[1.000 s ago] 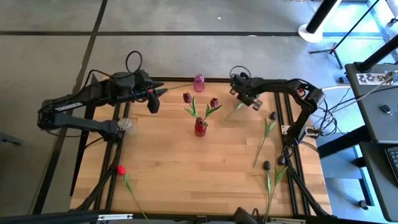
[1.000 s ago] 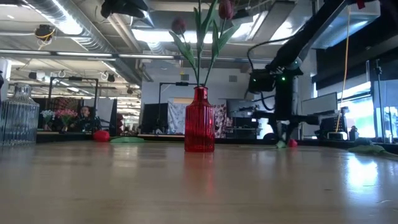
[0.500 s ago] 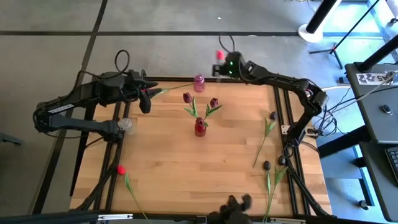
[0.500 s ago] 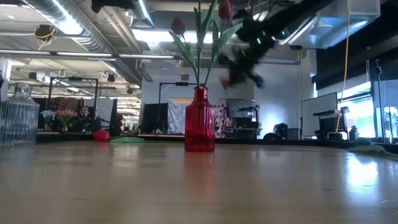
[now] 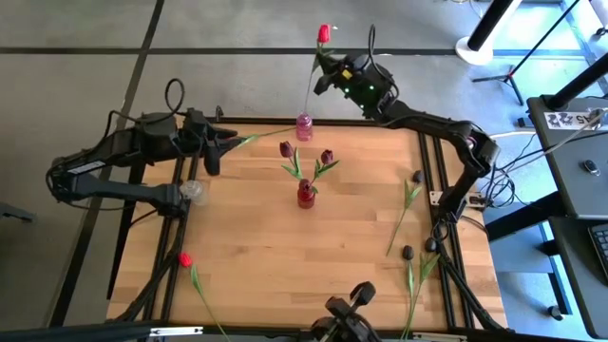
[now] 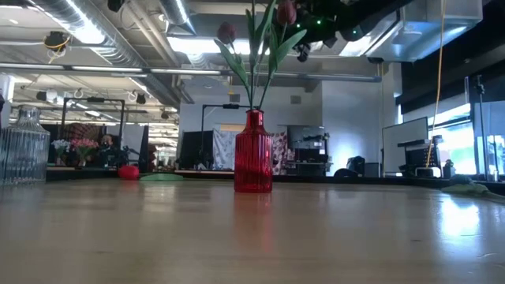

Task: Sort flowers into vase by color
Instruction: Put the top right red flower into the purple vase

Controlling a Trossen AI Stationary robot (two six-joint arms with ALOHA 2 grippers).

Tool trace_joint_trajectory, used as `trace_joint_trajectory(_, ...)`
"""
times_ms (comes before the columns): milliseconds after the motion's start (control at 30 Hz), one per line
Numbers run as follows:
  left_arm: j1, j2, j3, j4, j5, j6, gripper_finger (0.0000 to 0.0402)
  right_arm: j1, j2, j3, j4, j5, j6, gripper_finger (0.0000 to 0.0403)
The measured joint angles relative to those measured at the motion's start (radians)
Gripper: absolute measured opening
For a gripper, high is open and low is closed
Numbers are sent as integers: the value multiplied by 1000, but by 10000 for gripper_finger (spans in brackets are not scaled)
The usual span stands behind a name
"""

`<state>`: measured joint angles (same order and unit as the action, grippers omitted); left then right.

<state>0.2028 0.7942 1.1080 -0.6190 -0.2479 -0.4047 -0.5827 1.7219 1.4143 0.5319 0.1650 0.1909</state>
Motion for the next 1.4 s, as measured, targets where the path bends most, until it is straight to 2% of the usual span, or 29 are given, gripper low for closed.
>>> trace_joint_trajectory(167,46,35,0,-54,-52,-81,147,0,11,-1,-8,-1,-68,2)
trace_joint_trajectory(300,129,99,-1,-180,-131,-166,147,0,23,-1,-2,-6,-92,2)
trace_joint_trajectory(467,239,204,-1,-208,-87,-217,147,1,33,-1,11,-11,-121,2)
trace_joint_trajectory(633,373,343,-16,-251,-72,-401,147,0,33,-2,88,-26,-146,2)
trace_joint_trajectory(800,424,440,-123,-123,-43,-597,147,5,44,-2,105,-34,-146,2)
trace_joint_trajectory(900,455,471,-184,-33,-61,-731,147,6,71,-2,118,-45,-150,3)
trace_joint_trajectory(1000,504,506,-226,29,-83,-780,147,6,107,-2,163,-66,-149,3)
trace_joint_trajectory(1067,544,539,-243,43,-71,-828,147,6,125,-2,166,-76,-148,3)
trace_joint_trajectory(1200,589,596,-269,37,25,-996,147,6,150,-2,164,-80,-149,3)
trace_joint_trajectory(1400,590,633,-272,42,21,-1166,147,6,156,-2,146,-91,-155,3)
